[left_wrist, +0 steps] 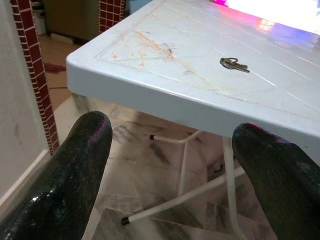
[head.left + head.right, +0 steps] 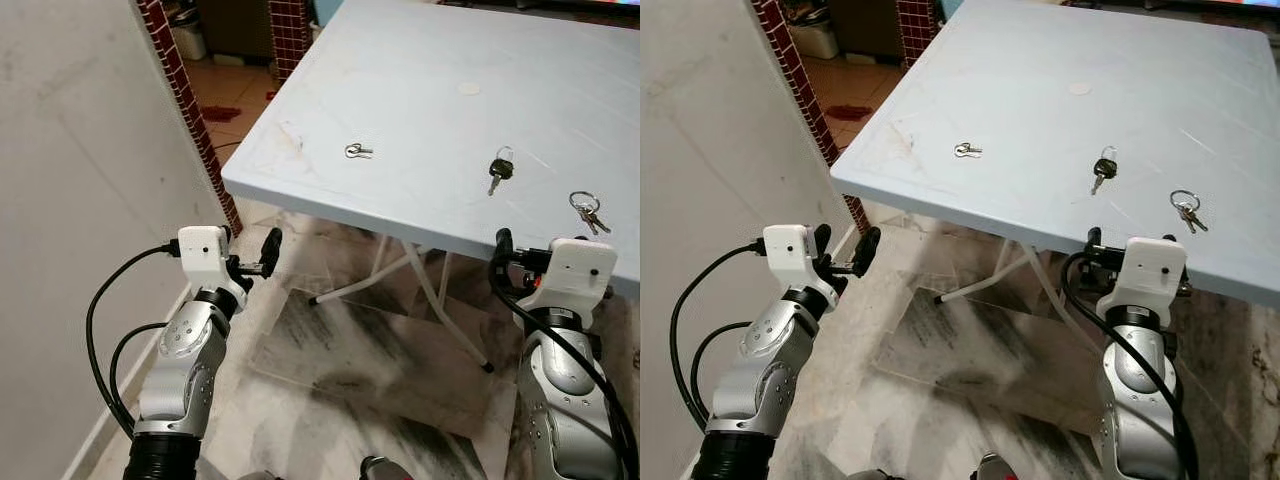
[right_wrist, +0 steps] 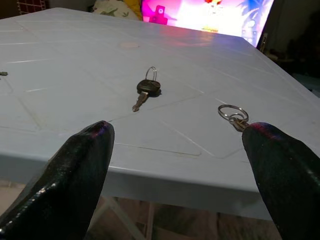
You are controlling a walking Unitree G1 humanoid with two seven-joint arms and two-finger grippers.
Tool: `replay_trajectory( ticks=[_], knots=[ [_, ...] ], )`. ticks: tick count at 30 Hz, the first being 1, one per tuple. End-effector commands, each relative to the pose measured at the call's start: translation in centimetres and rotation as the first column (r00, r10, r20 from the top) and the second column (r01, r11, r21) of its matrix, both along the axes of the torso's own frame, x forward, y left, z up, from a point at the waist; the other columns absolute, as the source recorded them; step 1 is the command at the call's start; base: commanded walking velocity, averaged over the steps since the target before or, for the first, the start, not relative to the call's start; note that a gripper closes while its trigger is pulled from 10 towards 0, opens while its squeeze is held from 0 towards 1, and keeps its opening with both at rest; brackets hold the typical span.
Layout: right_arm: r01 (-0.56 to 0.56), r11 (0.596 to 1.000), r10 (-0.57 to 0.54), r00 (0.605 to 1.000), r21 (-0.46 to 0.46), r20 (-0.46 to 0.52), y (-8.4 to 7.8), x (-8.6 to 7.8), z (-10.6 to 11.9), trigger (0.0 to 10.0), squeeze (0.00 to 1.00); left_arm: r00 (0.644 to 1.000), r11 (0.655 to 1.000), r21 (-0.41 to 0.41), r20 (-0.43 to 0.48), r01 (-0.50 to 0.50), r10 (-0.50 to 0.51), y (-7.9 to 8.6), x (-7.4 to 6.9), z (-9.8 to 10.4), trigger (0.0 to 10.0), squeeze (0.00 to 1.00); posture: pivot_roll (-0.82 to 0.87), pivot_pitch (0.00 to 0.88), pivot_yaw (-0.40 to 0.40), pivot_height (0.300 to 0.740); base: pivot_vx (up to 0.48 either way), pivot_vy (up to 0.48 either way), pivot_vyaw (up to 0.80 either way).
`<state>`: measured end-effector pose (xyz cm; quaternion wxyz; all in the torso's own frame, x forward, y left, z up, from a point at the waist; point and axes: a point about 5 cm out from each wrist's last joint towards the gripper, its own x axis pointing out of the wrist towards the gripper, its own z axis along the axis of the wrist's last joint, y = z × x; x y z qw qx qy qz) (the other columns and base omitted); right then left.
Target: Hang keys on a hook
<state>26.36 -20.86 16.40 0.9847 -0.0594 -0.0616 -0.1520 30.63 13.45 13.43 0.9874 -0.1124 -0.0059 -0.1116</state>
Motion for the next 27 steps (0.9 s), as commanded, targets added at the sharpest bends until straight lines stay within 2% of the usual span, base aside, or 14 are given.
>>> replay_trajectory(
  ticks=[1, 10, 16, 27],
  knots=[
    [0.009, 1.0, -0.009, 1.0, 0.002, -0.011, -0.12, 0.0, -0.21, 10.0, 0.0, 1.0, 1.0, -0.002, -0.008, -0.019, 0.019, 0.38, 0.02, -0.09, 10.0, 0.0, -0.15, 0.164, 0.061, 0.74, 0.0, 0.0, -0.78],
    [0.007, 1.0, -0.007, 1.0, -0.003, -0.014, -0.23, 0.02, -0.17, 10.0, 0.0, 1.0, 1.0, -0.012, -0.012, -0.023, 0.023, 0.28, 0.12, -0.09, 10.0, 0.0, -0.15, 0.164, 0.056, 0.74, 0.0, 0.0, -0.77],
    [0.005, 1.0, -0.005, 1.0, -0.012, -0.008, -0.26, -0.01, -0.05, 10.0, 0.0, 1.0, 1.0, -0.012, -0.013, -0.006, 0.006, 0.01, 0.05, -0.15, 10.0, 0.0, -0.15, 0.163, 0.054, 0.74, 0.0, 0.0, 0.0],
    [0.009, 1.0, -0.009, 1.0, -0.011, -0.005, -0.34, -0.03, -0.04, 10.0, 0.0, 1.0, 1.0, -0.013, -0.013, -0.007, 0.006, 0.05, 0.1, -0.11, 10.0, 0.0, -0.15, 0.161, 0.056, 0.74, 0.0, -0.343, 0.0]
  ],
)
